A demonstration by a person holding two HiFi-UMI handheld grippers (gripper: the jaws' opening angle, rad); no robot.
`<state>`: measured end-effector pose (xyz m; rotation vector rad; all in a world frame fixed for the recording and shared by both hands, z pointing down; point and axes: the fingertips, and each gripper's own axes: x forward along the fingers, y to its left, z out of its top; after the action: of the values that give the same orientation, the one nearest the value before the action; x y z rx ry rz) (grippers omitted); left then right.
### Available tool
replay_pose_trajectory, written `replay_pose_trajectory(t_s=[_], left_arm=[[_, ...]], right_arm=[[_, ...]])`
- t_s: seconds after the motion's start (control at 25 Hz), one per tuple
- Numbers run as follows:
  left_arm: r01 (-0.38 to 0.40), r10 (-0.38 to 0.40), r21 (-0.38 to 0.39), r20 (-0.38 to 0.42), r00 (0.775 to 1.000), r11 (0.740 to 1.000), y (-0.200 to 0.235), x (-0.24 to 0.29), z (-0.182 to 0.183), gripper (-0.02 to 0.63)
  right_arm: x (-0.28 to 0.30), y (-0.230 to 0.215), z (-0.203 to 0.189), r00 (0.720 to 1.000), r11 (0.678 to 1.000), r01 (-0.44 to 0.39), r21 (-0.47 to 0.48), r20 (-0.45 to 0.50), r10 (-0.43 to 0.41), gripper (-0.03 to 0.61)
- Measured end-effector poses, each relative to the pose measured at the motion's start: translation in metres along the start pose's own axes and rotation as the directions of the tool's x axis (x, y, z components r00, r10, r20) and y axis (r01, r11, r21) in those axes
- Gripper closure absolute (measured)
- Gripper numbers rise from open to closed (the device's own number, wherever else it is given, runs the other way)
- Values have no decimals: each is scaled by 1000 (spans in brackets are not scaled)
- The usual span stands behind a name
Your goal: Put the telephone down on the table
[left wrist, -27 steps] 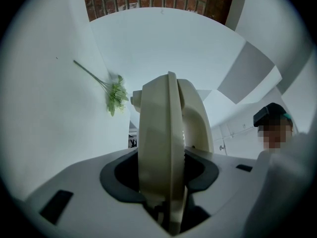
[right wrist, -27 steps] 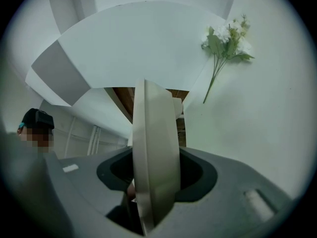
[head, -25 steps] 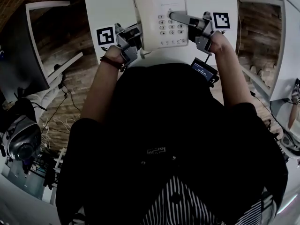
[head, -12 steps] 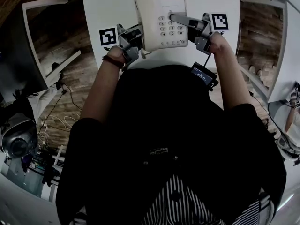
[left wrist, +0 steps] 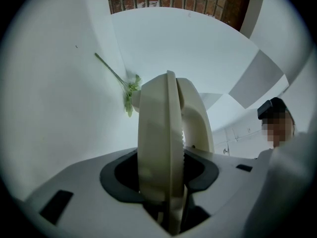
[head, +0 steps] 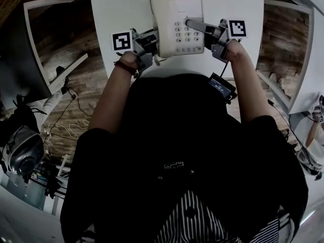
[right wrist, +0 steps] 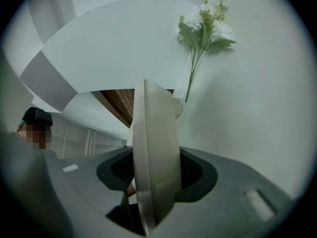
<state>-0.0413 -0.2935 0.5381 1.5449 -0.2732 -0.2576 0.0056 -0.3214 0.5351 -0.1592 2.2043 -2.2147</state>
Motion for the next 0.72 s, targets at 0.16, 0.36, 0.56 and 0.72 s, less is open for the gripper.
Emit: replay_pose_trajectory(t_s=[0.16, 0.36, 0.56, 0.72], left_arm=[[8, -8, -24, 4, 1000, 1000, 7, 0, -4, 419], [10, -10, -26, 3, 1000, 1000, 17, 1, -7, 419], [-8, 8, -57, -6, 1000, 998, 31, 5, -12, 419], [-39, 37, -65, -35, 999, 997, 39, 7, -14, 419]], right_arm=[[0, -7, -3, 1000, 1000, 5, 5, -10, -5, 377], [-3, -15, -7, 1000, 999, 12, 31, 2, -12, 377], [-8, -33, -10, 1000, 998, 19, 61, 17, -20, 377], [-9, -42, -12, 1000, 997, 27, 66, 13, -28, 376]])
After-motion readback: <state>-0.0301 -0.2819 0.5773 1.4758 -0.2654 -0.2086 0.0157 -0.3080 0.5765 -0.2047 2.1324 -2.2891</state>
